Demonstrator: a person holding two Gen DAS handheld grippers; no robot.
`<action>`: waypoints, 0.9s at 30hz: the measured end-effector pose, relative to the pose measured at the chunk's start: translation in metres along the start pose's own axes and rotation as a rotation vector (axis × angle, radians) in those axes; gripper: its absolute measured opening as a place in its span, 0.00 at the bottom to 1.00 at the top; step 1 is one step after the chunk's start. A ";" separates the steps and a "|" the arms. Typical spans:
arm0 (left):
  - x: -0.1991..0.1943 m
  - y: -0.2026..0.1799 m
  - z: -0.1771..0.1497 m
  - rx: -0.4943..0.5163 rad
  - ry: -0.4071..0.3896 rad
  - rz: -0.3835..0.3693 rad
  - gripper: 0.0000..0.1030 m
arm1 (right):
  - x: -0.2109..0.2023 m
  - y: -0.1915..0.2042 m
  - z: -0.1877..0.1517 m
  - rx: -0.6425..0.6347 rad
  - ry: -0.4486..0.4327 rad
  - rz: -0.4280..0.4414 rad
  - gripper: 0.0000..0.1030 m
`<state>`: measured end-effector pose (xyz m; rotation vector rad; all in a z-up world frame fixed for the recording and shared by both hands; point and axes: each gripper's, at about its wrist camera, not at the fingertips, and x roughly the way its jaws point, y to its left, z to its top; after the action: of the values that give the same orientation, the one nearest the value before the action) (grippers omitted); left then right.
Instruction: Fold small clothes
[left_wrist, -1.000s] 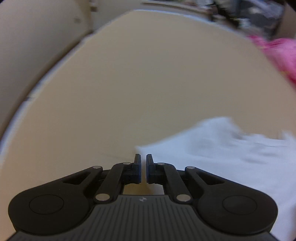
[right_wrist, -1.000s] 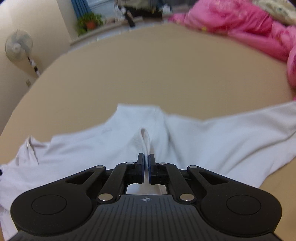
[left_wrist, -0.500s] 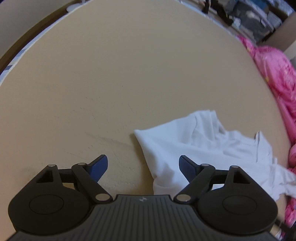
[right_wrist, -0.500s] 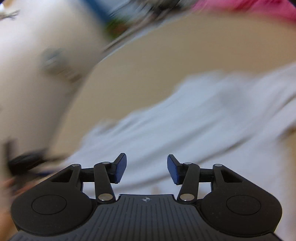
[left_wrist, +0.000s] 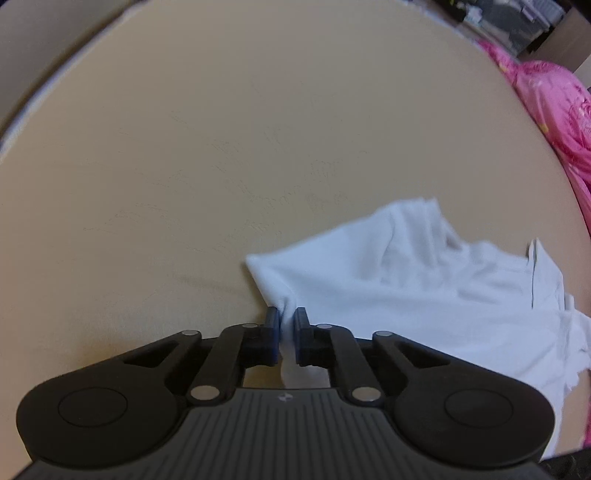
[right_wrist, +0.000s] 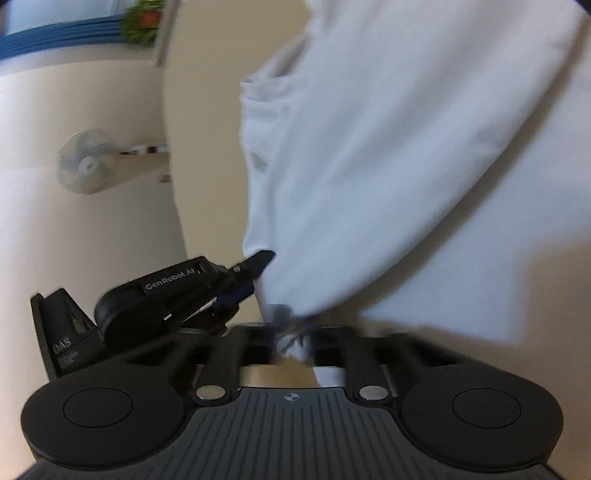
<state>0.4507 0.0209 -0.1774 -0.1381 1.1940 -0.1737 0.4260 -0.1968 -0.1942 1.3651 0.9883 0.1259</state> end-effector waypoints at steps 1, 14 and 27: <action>-0.006 -0.001 0.002 -0.001 -0.021 0.000 0.06 | 0.000 0.002 -0.002 -0.041 -0.007 0.007 0.02; -0.019 0.025 0.004 -0.058 -0.046 0.123 0.46 | -0.015 -0.016 -0.010 -0.256 0.165 -0.054 0.36; -0.012 -0.036 -0.101 0.131 -0.043 0.222 1.00 | -0.161 -0.045 0.081 -0.788 -0.320 -0.611 0.36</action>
<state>0.3500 -0.0138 -0.1963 0.1049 1.1425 -0.0534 0.3601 -0.3665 -0.1588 0.3219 0.8999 -0.1520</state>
